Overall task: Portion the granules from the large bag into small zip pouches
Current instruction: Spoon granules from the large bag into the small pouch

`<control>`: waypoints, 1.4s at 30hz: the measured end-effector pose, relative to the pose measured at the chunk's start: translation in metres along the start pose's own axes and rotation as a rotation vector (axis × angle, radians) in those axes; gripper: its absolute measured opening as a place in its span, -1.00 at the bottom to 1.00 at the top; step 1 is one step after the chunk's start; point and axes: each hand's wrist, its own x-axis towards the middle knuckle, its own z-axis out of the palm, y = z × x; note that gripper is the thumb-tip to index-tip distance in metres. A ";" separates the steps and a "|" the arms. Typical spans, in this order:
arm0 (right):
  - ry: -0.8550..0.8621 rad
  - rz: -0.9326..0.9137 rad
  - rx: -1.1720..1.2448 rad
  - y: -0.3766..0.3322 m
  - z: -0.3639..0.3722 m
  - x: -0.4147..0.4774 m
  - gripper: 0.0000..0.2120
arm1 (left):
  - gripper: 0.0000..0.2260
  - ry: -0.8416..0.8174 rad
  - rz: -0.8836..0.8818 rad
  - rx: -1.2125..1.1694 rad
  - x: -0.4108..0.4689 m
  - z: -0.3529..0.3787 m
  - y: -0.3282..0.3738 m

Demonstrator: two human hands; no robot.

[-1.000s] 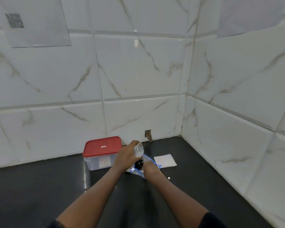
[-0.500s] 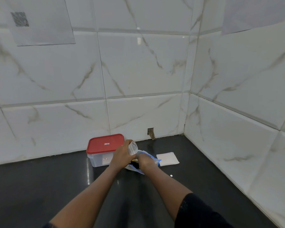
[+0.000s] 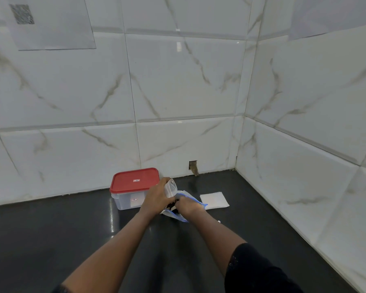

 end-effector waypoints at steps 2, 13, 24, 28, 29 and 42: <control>-0.019 0.005 -0.011 -0.001 0.002 0.003 -0.70 | -0.55 0.000 -0.003 0.003 0.000 0.000 0.001; 0.038 -0.089 0.045 -0.007 0.011 0.016 -0.94 | -0.54 0.003 0.002 0.023 0.000 -0.003 -0.006; 0.045 -0.075 0.024 -0.004 0.007 0.009 -0.83 | -0.51 0.018 -0.039 -0.008 -0.004 0.002 -0.001; 0.123 -0.168 -0.079 -0.009 0.009 0.007 -0.74 | -0.50 0.022 -0.051 -0.007 -0.004 -0.001 -0.004; 0.123 -0.164 -0.071 -0.010 0.010 0.008 -0.68 | -0.51 0.022 -0.057 -0.008 -0.005 -0.001 -0.004; -0.085 0.018 0.090 -0.013 -0.008 0.002 -0.76 | -0.54 0.025 -0.059 0.000 -0.004 0.003 0.001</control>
